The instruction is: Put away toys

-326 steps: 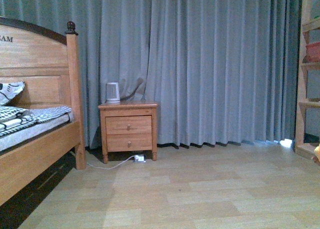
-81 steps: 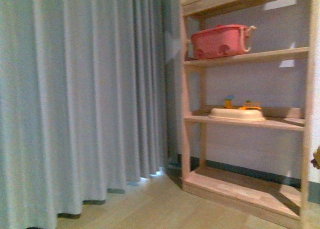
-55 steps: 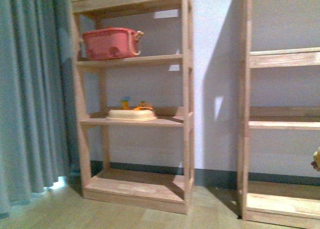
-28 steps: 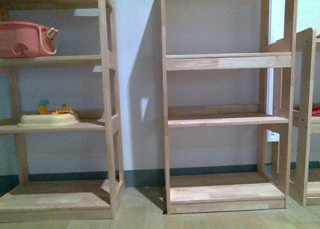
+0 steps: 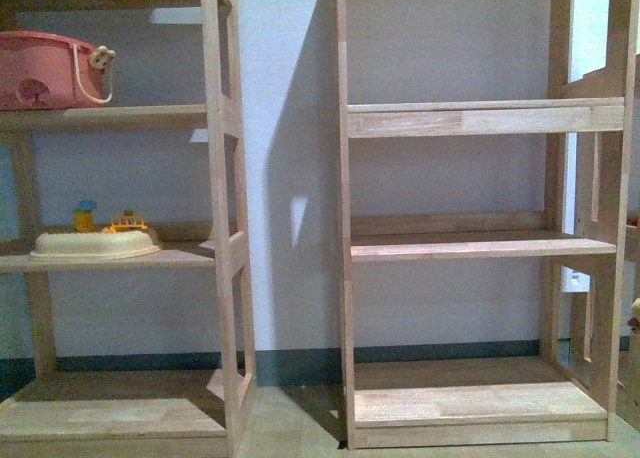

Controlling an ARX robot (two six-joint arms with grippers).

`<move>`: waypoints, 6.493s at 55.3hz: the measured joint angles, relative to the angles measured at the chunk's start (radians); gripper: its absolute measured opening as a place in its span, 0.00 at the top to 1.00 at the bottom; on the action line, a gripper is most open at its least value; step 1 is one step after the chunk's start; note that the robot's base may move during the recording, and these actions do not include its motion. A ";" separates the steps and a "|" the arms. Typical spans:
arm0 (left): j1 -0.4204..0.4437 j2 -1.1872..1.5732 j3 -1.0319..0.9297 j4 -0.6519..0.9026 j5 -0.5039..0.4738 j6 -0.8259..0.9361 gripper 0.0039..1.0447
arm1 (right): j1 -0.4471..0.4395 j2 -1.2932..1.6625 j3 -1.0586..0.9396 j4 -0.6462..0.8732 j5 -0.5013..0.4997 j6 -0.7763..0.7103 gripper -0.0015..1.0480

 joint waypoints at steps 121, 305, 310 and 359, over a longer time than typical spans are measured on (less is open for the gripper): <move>0.000 -0.001 0.000 0.000 0.000 0.000 0.06 | 0.000 0.001 0.000 0.000 0.002 0.000 0.93; 0.000 -0.001 0.000 0.000 0.000 0.000 0.06 | 0.063 1.709 1.941 0.016 -0.126 0.312 0.07; 0.000 -0.001 0.000 0.000 0.000 0.000 0.06 | 0.063 1.683 1.916 0.039 -0.102 0.303 0.06; 0.000 -0.001 0.000 0.000 0.000 0.000 0.06 | -0.053 0.496 0.723 -0.021 0.299 0.129 0.06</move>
